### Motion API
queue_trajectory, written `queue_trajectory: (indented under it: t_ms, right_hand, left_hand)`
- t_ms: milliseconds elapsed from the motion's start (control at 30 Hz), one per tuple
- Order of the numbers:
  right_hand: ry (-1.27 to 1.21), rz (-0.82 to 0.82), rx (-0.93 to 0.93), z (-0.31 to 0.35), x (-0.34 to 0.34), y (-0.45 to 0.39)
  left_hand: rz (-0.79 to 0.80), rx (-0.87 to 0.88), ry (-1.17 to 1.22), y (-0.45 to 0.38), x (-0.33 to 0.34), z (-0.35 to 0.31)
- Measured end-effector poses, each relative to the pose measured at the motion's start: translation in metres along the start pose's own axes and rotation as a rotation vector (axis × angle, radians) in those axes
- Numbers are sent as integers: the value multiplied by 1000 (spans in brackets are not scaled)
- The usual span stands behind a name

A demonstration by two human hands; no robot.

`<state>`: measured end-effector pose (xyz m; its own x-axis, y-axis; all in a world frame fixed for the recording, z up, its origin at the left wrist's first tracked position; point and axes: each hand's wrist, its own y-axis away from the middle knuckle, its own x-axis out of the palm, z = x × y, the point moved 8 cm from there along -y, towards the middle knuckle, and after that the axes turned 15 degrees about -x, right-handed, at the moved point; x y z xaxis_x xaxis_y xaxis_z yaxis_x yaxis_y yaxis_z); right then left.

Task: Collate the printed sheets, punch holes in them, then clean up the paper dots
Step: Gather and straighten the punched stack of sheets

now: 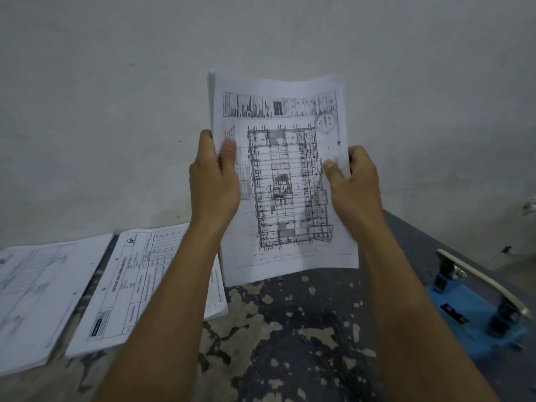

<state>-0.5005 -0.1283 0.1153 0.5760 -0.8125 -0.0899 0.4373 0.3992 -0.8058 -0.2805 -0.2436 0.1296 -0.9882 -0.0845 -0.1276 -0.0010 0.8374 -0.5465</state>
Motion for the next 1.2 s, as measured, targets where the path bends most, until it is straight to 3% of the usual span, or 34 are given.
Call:
queue_trajectory:
  t_ms: [167,367,567,767,933,1200]
  right_hand:
    - [-19,144,28,6,27,9]
    - [-119,407,176,10,99,45]
    - [-199,390,358,5,160,76]
    - [-118,429,451,-8,194,100]
    - [-19,515,516,-12,217,120]
    - [309,790,361,-5,235,138]
  left_hand:
    - [-40,-19,-148,-4,-27,10]
    - [-43,-260,-204,-13,-80,68]
    - [-20,-419,-304,-31,-133,112]
    - [123,-572,-459,-25,-139,164]
    - [106,-630,-646,-16,-151,193]
    - [76,-564,-896,7,-140,213]
